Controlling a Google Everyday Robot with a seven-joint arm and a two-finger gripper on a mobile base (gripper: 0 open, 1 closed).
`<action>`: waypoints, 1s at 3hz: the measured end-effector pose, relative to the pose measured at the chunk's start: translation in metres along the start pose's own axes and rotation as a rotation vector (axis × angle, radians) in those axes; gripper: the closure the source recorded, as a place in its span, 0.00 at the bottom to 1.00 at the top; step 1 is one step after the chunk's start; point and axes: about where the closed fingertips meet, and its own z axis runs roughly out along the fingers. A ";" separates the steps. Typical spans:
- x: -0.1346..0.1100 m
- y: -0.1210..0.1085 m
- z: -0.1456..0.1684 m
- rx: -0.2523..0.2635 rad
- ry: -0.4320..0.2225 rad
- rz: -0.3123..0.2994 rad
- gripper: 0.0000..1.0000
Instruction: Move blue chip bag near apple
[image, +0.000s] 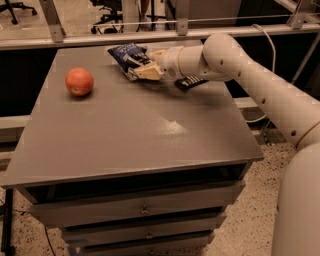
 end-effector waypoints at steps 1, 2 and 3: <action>-0.001 0.004 0.002 -0.006 -0.004 0.004 0.88; -0.011 0.019 -0.003 -0.024 -0.016 0.006 1.00; -0.023 0.043 -0.005 -0.055 -0.036 0.008 1.00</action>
Offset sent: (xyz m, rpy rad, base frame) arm -0.0396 0.0113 0.0204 0.0321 0.0065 0.0393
